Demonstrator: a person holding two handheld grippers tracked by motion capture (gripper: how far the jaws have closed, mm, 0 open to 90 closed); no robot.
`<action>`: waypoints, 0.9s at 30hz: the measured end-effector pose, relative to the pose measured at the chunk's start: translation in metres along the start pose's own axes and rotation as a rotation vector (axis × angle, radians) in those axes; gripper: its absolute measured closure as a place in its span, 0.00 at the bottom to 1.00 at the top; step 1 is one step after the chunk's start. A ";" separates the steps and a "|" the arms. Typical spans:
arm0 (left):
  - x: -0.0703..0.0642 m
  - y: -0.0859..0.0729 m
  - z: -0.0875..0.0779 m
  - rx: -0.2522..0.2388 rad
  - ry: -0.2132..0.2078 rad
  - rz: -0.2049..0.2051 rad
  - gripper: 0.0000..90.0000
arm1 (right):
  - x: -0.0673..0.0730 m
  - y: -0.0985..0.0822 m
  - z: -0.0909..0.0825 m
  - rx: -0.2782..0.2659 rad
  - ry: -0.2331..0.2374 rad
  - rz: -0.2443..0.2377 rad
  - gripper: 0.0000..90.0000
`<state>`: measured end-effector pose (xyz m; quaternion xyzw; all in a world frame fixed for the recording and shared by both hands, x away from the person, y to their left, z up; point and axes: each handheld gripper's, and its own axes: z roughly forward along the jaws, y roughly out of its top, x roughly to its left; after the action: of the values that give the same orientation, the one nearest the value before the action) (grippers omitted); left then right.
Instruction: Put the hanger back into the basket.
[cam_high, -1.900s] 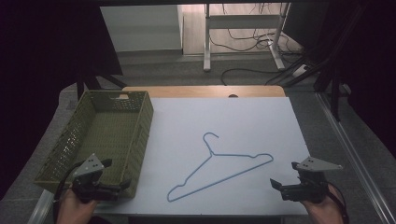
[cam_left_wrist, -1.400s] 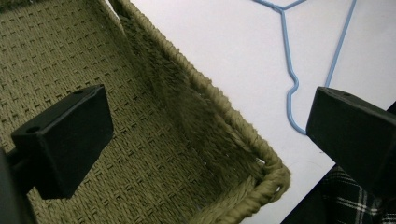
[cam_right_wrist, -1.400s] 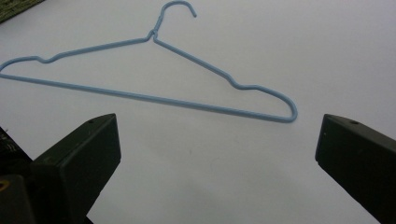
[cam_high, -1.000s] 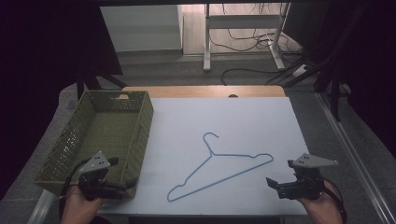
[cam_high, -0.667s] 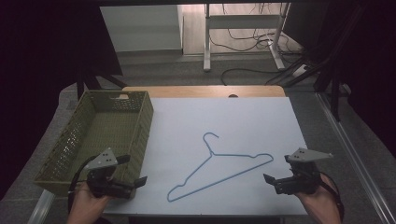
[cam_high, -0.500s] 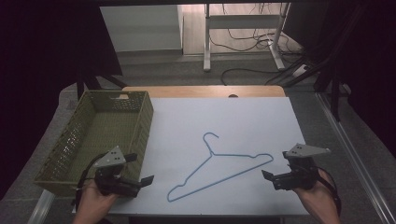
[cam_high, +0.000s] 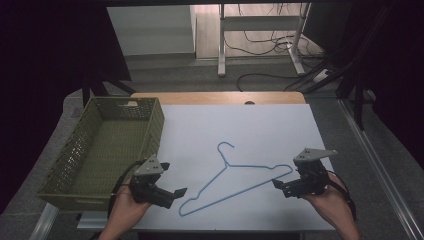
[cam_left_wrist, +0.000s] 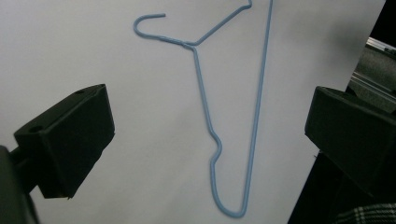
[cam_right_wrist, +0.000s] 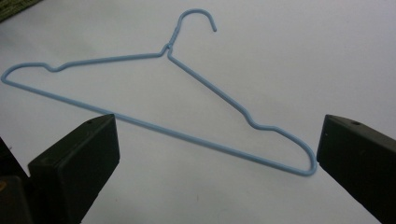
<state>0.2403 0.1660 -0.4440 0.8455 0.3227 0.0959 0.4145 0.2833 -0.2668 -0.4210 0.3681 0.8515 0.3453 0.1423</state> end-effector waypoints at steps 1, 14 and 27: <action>0.000 0.002 0.005 0.004 -0.002 0.004 0.02 | 0.000 0.001 0.001 0.003 0.003 0.005 0.00; 0.003 0.012 0.048 0.035 -0.034 0.015 0.02 | -0.003 0.015 0.029 0.077 0.009 -0.035 0.01; 0.017 0.013 0.071 0.035 -0.032 -0.004 0.02 | -0.005 0.033 0.063 0.140 0.026 -0.093 0.11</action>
<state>0.2901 0.1258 -0.4814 0.8534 0.3194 0.0760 0.4047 0.3356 -0.2232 -0.4436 0.3326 0.8916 0.2825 0.1209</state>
